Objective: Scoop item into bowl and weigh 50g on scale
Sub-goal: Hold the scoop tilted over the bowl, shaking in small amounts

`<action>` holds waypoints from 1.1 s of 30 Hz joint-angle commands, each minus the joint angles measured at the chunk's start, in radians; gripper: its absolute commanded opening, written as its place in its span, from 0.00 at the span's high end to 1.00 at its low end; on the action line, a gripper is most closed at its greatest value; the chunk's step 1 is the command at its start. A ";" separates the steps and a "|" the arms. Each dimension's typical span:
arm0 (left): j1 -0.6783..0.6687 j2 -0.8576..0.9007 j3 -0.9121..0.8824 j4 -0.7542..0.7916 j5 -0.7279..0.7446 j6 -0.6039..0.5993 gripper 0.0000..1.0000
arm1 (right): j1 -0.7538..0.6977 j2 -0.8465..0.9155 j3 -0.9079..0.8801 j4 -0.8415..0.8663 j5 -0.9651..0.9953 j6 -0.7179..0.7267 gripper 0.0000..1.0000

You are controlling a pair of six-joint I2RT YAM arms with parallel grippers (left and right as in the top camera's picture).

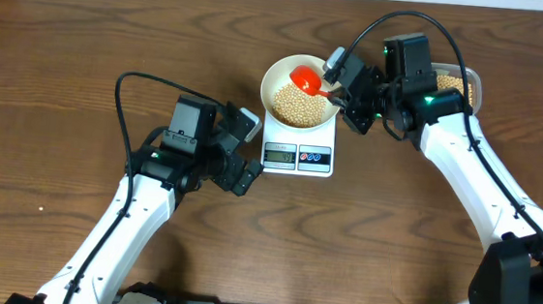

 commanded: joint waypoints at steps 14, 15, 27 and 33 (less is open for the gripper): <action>0.003 0.001 -0.005 -0.002 0.005 0.005 0.06 | 0.005 -0.020 0.011 0.049 0.087 -0.176 0.99; 0.003 0.001 -0.005 -0.002 0.005 0.005 0.07 | 0.006 -0.020 0.011 0.060 0.087 -0.176 0.99; 0.003 0.001 -0.005 -0.002 0.005 0.005 0.07 | 0.011 -0.020 0.011 0.074 0.121 -0.175 0.99; 0.003 0.001 -0.005 -0.002 0.005 0.005 0.06 | 0.011 -0.020 0.011 0.090 0.121 -0.120 0.99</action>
